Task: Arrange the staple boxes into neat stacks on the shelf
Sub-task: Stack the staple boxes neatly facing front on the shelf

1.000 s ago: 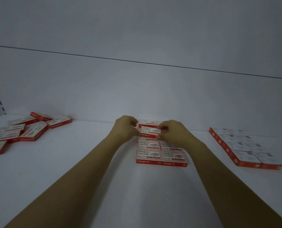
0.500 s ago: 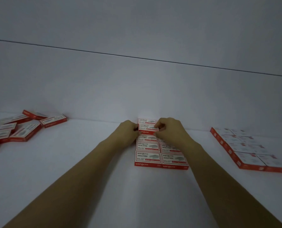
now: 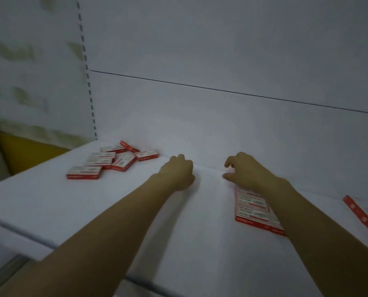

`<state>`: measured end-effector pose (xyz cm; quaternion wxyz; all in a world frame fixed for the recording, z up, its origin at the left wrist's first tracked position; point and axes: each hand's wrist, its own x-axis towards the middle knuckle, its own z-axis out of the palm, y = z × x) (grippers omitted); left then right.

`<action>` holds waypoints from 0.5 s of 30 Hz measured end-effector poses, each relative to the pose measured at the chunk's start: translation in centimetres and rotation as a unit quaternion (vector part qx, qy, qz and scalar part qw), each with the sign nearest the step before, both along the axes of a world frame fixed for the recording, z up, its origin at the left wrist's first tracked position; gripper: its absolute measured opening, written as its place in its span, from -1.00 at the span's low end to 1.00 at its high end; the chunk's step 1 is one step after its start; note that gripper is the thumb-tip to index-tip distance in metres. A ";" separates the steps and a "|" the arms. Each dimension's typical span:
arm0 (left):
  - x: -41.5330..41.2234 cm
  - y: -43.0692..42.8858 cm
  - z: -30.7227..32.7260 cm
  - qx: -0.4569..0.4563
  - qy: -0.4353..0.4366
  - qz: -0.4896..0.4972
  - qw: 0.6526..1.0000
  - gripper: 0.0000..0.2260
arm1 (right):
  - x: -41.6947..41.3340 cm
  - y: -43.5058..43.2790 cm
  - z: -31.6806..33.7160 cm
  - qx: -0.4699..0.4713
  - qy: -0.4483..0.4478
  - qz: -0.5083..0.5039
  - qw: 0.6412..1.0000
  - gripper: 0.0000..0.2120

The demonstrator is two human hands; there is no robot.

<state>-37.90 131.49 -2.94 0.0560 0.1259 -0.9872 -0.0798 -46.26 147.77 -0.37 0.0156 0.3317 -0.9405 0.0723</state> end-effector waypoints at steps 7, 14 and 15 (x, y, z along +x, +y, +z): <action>9.8 -9.0 1.7 -0.050 0.026 0.134 0.989 -0.69 | 5.5 -11.2 -0.5 -0.003 -0.018 0.158 0.987 -0.62; 19.1 -14.9 0.7 -0.043 -0.007 0.266 0.963 -0.66 | 11.2 -20.5 -1.5 -0.013 -0.024 0.274 0.961 -0.60; 20.0 -15.2 0.5 -0.038 -0.017 0.275 0.961 -0.66 | 11.7 -21.4 -1.8 -0.016 -0.023 0.284 0.958 -0.60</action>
